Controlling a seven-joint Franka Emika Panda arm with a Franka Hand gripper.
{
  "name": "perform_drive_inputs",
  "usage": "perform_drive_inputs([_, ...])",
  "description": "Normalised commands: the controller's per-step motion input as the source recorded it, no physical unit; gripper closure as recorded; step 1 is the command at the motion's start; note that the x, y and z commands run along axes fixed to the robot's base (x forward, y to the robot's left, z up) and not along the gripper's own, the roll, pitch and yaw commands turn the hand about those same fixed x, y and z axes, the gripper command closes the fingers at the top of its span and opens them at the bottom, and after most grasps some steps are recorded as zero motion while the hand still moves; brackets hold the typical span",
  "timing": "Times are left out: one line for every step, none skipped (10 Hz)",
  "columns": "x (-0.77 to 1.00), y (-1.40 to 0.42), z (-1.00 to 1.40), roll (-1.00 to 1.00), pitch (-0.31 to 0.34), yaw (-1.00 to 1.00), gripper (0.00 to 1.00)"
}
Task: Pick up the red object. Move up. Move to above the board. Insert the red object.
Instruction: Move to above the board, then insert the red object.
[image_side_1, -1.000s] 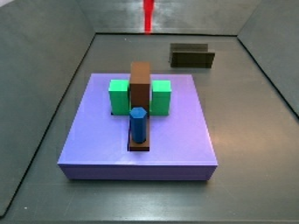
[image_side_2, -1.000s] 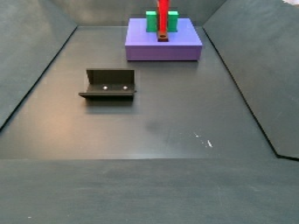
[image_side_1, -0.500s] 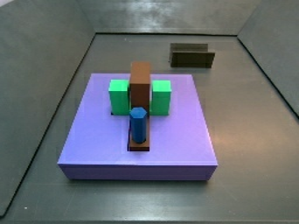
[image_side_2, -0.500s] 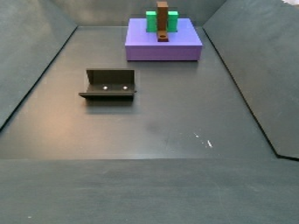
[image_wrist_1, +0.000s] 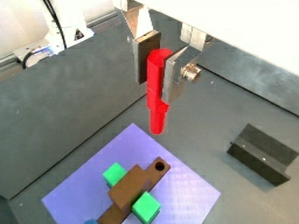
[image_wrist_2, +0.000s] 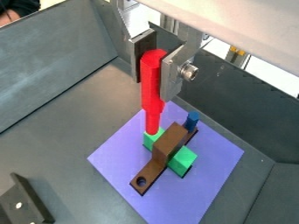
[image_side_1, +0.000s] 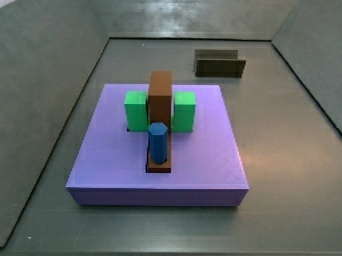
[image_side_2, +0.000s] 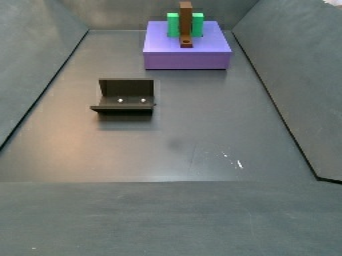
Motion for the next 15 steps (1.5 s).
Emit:
perform_drive_inputs([0.05, -0.21, 0.06, 0.03, 0.106, 0.01, 1.0])
perform_drive_inputs([0.0, 0.67, 0.0, -0.03, -0.003, 0.0, 1.0])
perform_drive_inputs([-0.03, 0.83, -0.05, -0.02, -0.029, -0.06, 1.0])
perform_drive_inputs([-0.14, 0.77, -0.18, 0.0, -0.063, -0.13, 1.0])
perform_drive_inputs([-0.35, 0.69, -0.33, 0.0, -0.144, -0.22, 1.0])
perform_drive_inputs([-0.5, 0.07, -0.45, 0.26, -0.217, -0.07, 1.0])
perform_drive_inputs([-0.54, -0.06, -0.45, 0.33, -0.239, 0.0, 1.0])
perform_drive_inputs([-0.44, -0.2, -0.48, 0.31, -0.264, -0.06, 1.0])
perform_drive_inputs([-0.31, -0.27, -0.46, 0.28, -0.301, -0.1, 1.0])
perform_drive_inputs([0.1, -0.11, -0.57, 0.25, -0.191, -0.44, 1.0])
perform_drive_inputs([0.25, -0.05, -0.54, 0.16, -0.14, -0.48, 1.0])
perform_drive_inputs([0.18, 0.0, -0.34, 0.06, -0.086, -0.41, 1.0])
perform_drive_inputs([0.19, 0.0, -0.38, 0.0, -0.069, -0.41, 1.0])
perform_drive_inputs([0.0, 0.12, -0.39, -0.06, -0.071, -0.25, 1.0])
perform_drive_inputs([0.0, 0.18, -0.23, -0.18, -0.036, -0.02, 1.0])
